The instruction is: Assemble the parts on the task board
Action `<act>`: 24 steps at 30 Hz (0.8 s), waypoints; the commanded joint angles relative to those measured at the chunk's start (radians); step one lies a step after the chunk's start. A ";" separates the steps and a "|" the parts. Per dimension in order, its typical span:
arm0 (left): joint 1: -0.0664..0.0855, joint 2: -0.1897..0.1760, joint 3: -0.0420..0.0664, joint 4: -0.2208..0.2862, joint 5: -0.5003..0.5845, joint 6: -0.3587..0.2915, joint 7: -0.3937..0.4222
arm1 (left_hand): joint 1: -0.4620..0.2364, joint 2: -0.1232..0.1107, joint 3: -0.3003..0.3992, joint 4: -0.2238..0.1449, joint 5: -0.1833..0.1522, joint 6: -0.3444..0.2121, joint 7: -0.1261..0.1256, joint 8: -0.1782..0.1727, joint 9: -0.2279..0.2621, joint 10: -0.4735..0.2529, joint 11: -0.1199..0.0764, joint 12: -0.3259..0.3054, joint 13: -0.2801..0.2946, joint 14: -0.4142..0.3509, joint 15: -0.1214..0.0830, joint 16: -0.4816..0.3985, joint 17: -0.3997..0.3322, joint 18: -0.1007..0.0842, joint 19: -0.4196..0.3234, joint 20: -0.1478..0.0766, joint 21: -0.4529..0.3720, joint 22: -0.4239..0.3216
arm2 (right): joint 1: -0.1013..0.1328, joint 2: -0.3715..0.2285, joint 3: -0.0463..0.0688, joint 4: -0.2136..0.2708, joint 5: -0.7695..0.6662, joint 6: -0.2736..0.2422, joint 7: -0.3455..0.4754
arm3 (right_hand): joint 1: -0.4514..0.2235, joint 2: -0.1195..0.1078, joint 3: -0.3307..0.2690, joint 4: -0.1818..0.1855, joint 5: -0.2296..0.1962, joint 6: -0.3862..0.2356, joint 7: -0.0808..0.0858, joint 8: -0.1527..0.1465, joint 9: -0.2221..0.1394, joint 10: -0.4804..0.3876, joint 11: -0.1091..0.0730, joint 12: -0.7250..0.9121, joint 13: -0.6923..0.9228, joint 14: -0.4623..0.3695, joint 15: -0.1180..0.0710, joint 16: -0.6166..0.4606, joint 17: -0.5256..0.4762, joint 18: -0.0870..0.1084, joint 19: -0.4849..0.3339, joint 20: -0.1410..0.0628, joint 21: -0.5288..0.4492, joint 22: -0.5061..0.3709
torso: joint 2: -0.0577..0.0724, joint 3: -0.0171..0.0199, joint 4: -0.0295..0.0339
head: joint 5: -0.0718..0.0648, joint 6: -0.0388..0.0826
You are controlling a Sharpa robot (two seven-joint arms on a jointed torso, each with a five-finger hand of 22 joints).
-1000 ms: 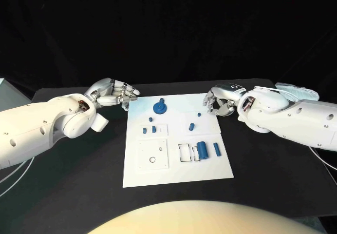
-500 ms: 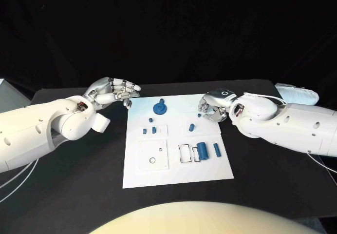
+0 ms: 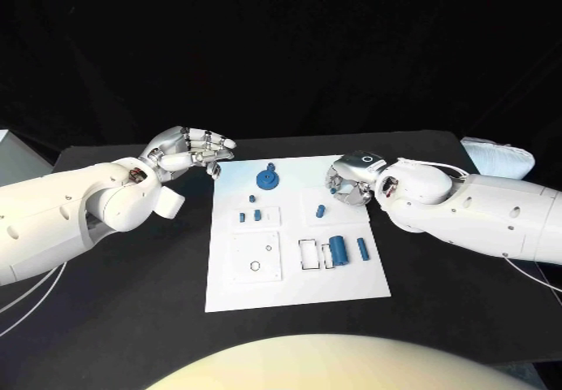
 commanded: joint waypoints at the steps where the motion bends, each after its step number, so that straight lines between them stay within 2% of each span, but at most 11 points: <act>1: 0.000 0.001 0.001 0.002 0.009 0.014 0.008 | 0.001 0.005 -0.005 0.000 0.001 -0.005 -0.002 0.005 0.000 -0.004 -0.004 0.004 0.001 -0.001 0.000 0.001 0.001 0.004 0.007 -0.002 0.004 0.001 | -0.003 0.005 0.000 -0.001 -0.014 0.011 -0.006 | 0.005 0.002 0.007 0.001 0.009 0.012 -0.001 0.008 0.003 -0.002 0.000 0.001 0.000 0.033 0.007 0.008 0.003 -0.016 0.005 0.003 0.009 0.008 | 0.000 0.0002 0.0004 | 0.001 0.000; 8: 0.000 0.002 0.001 0.001 0.007 0.015 0.003 | 0.002 0.005 -0.006 0.000 0.001 -0.005 -0.002 0.006 -0.001 -0.005 -0.004 0.004 0.001 0.000 0.000 0.001 0.001 0.004 0.009 -0.002 0.004 0.001 | -0.011 0.016 0.000 -0.014 -0.011 0.019 -0.008 | 0.007 0.016 0.020 0.001 0.015 0.029 -0.006 0.019 0.012 0.009 -0.004 0.003 0.001 0.030 0.004 0.018 0.006 -0.016 0.005 0.004 0.019 0.023 | -0.001 0.0000 -0.0001 | 0.002 0.000; 13: 0.000 0.002 0.001 0.001 0.006 0.016 0.001 | 0.002 0.005 -0.006 0.000 0.001 -0.005 -0.002 0.006 -0.001 -0.005 -0.004 0.004 0.001 0.000 0.000 0.001 0.001 0.004 0.009 -0.002 0.004 0.001 | -0.016 0.022 -0.001 -0.021 -0.010 0.022 -0.012 | 0.011 0.030 0.036 -0.003 0.004 0.041 -0.010 0.027 0.020 0.020 -0.008 0.004 0.003 0.028 0.001 0.027 0.009 -0.017 0.005 0.003 0.028 0.035 | 0.000 0.0001 -0.0001 | 0.002 0.000; 20: 0.000 0.002 0.001 0.002 0.005 0.017 -0.002 | 0.002 0.005 -0.006 0.000 0.001 -0.005 -0.002 0.006 -0.001 -0.005 -0.004 0.004 0.001 0.000 0.000 0.001 0.001 0.004 0.009 -0.002 0.004 0.001 | -0.023 0.033 -0.001 -0.027 -0.016 0.028 -0.031 | 0.027 0.073 0.061 -0.024 0.007 0.073 -0.023 0.058 0.044 0.045 -0.020 0.005 0.005 0.031 -0.009 0.057 0.034 -0.025 0.018 -0.004 0.069 0.087 | -0.001 -0.0002 -0.0005 | 0.001 0.000; 24: 0.000 0.003 0.001 0.002 0.004 0.017 -0.003 | 0.006 0.005 -0.008 -0.001 0.001 -0.007 -0.001 0.006 -0.001 -0.008 -0.003 0.004 0.001 0.000 0.001 0.002 0.002 0.003 0.013 -0.003 0.005 0.001 | -0.027 0.036 -0.002 -0.028 -0.028 0.024 -0.045 | 0.033 0.087 0.077 -0.040 0.008 0.074 -0.024 0.067 0.055 0.058 -0.022 0.005 0.005 0.033 -0.012 0.072 0.047 -0.029 0.026 -0.006 0.092 0.115 | -0.001 -0.0003 -0.0007 | 0.000 0.000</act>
